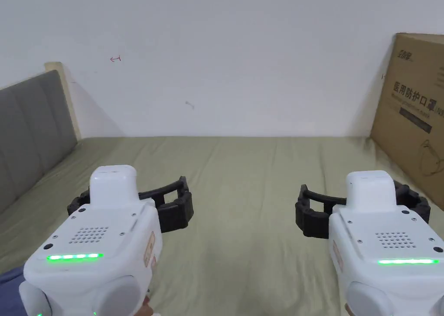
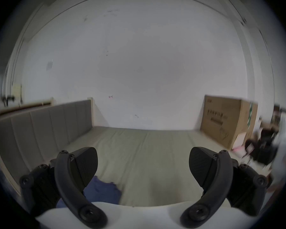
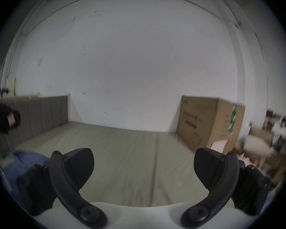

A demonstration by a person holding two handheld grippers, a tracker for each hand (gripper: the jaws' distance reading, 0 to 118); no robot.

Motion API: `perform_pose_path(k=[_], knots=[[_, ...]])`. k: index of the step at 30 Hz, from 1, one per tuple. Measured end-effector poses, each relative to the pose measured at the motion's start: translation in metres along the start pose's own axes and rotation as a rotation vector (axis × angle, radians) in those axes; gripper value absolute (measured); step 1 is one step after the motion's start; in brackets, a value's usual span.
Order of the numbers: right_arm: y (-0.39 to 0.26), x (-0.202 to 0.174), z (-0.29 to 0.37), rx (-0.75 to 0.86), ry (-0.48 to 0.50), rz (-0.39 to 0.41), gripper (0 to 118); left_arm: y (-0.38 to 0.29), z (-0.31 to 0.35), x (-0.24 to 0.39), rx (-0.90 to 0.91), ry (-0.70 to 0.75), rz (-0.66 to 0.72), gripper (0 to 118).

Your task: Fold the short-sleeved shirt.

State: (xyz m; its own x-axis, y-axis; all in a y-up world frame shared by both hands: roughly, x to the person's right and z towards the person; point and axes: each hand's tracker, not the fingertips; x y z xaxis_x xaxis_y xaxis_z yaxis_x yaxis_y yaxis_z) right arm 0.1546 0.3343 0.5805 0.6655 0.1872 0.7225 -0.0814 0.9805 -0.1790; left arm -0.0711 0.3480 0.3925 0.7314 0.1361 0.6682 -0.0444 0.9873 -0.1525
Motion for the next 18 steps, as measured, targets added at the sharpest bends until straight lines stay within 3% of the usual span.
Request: perform_pose_path(k=[1, 7, 11, 13, 15, 16, 18], knots=[[0.003, -0.007, 0.002, 0.033, -0.018, 0.080, 118, 0.001, 0.000, -0.004, 0.004, -0.018, 0.064, 113], [-0.014, -0.072, 0.013, 0.218, -0.114, 0.805, 118, -0.031, -0.005, -0.040, -0.007, -0.021, 0.560, 113], [-0.043, -0.097, 0.018, 0.249, -0.021, 1.091, 118, -0.066, -0.008, -0.060, -0.066, 0.023, 0.804, 113], [-0.055, -0.105, 0.017, 0.249, 0.016, 1.161, 118, -0.071, -0.009, -0.064, -0.073, 0.045, 0.817, 113], [-0.057, -0.105, 0.014, 0.227, 0.027, 1.142, 118, -0.065, -0.009, -0.064, -0.070, 0.058, 0.757, 113], [-0.054, -0.104, 0.013, 0.198, 0.040, 1.106, 118, -0.059, -0.009, -0.061, -0.054, 0.065, 0.685, 113], [-0.040, -0.096, 0.010, 0.161, 0.044, 0.937, 118, -0.043, -0.007, -0.053, -0.016, 0.085, 0.522, 113]])
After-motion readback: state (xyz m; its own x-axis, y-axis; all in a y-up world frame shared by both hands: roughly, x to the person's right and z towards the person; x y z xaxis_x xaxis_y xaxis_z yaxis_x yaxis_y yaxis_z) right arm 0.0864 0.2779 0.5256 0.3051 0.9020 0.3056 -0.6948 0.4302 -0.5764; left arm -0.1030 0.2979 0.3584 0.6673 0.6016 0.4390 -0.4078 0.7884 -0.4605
